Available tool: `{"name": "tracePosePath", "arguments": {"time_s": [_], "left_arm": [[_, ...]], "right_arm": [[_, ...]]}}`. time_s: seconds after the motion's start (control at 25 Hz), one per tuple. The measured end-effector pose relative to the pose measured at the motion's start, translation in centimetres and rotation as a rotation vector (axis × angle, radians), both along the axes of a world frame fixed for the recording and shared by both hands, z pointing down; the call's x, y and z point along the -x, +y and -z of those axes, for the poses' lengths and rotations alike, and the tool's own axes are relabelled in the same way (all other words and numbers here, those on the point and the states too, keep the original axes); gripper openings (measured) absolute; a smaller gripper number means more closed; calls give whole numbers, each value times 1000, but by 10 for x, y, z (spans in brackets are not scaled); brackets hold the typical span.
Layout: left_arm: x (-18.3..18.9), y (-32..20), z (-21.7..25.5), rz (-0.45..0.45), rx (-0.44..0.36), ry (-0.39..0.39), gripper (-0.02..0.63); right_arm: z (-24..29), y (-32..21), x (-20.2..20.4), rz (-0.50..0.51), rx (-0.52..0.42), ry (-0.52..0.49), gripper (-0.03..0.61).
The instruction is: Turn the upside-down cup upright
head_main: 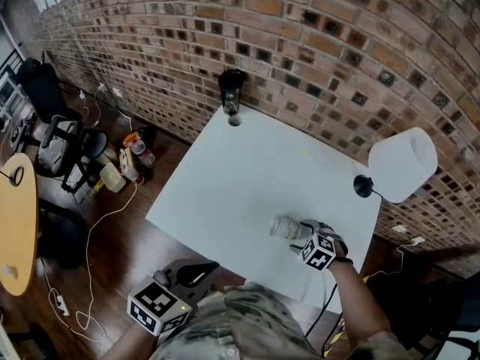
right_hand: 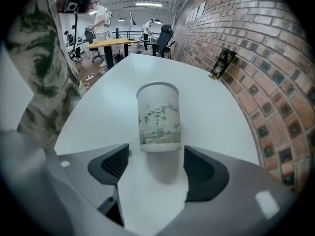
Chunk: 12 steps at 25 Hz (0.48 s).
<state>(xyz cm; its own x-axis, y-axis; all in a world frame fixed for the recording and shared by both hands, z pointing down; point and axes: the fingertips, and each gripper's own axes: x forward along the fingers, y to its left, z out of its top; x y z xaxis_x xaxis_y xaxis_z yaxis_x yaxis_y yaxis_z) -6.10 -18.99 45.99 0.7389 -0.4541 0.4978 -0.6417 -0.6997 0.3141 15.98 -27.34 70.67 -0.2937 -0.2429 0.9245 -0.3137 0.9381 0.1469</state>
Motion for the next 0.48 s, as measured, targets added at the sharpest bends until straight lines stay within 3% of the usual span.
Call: {"name": "tracePosePath", "arguments": {"time_s": [0.16,0.32,0.48], "left_arm": [[8,-1,0,17,-1,8,6],[13,0,-2,25,0,17,6],[19,3,-3,42,-3,27,6]], "right_arm": [[19,-2,11,43,6,16,397],[36,-17,47,110,19,18,399],[25,-25,73,166,92,87,399]]}}
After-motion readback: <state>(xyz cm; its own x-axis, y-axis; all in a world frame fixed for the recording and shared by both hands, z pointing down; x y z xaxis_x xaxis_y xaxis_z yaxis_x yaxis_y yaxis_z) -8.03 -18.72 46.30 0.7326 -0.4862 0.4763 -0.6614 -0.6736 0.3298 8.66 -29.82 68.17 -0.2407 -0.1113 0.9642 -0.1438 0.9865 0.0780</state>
